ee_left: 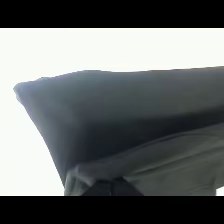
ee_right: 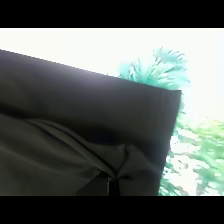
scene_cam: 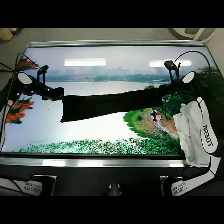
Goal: Fold the shirts.
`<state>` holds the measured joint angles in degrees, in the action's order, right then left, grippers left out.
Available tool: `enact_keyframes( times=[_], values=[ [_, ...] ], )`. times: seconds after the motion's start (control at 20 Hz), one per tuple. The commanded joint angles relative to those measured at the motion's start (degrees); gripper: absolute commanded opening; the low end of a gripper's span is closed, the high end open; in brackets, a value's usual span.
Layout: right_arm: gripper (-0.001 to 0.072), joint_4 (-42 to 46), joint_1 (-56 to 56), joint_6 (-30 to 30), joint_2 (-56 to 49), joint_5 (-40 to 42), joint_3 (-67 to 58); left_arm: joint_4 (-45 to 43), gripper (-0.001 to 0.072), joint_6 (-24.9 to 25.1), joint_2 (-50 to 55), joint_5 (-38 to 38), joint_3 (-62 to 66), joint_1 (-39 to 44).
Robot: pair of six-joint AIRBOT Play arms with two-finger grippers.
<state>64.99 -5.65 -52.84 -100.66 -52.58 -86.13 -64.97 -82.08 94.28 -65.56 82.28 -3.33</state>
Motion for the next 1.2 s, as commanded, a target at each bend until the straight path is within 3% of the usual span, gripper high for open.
enact_keyframes(
  times=[0.0,0.05,0.1,0.15,0.2,0.3,0.5,0.65,0.9,0.95,1.0,1.05,1.1,1.15],
  values=[
    [0.0031,0.07,0.15,-2.23,-4.81,-1.42,-1.18,0.39,0.0020,-2.56,7.19,-4.70,2.43,-0.98],
    [0.0132,-0.37,0.15,-2.54,-5.22,-1.44,-1.18,2.78,0.0047,-1.44,7.91,-4.94,2.45,-0.87],
    [0.0302,-0.74,0.15,-2.36,-5.07,-1.18,-1.20,5.75,0.0235,0.63,7.98,-4.92,2.47,-0.87],
    [0.0516,-0.66,0.00,-1.49,-4.42,-0.94,-1.40,7.45,0.0526,1.73,7.74,-4.98,2.99,-0.94],
    [0.0613,-0.39,-0.48,0.07,-3.56,-1.49,-2.01,7.39,0.0702,1.75,7.34,-5.73,4.28,-1.07],
    [0.0683,0.00,-3.19,0.33,-1.79,-1.68,-3.19,7.41,0.0695,2.56,5.73,-7.21,6.69,-1.70],
    [0.0704,-12.31,-10.62,-1.77,-4.72,-9.05,-3.26,7.85,0.0694,2.67,-0.20,-5.49,8.66,-1.03],
    [0.0703,-15.32,-10.56,-1.81,-8.35,-15.32,-3.26,8.52,0.0693,2.86,-3.48,-4.87,8.66,1.49],
    [0.0659,-19.63,-6.86,-2.89,-10.40,-15.67,-3.28,8.66,0.0691,4.52,-4.22,-3.41,8.63,8.44],
    [0.0436,-20.68,-6.45,-2.84,-10.38,-15.37,-3.28,8.68,0.0691,4.79,-3.93,-1.88,8.61,10.10],
    [0.0123,-22.38,-6.27,-2.60,-10.34,-15.21,-3.28,8.66,0.0689,4.79,-3.61,-0.13,8.61,11.74],
    [0.0021,-24.65,-6.27,-1.95,-10.10,-15.30,-3.28,8.66,0.0684,4.76,-3.23,1.46,8.61,13.11],
    [0.0021,-27.54,-6.29,1.27,-9.35,-15.47,-3.28,8.66,0.0633,4.74,-2.78,2.99,8.61,14.43],
    [0.0018,-29.77,-6.27,3.58,-8.04,-15.69,-3.28,8.66,0.0486,4.57,-2.21,4.15,8.61,15.50]
  ],
)
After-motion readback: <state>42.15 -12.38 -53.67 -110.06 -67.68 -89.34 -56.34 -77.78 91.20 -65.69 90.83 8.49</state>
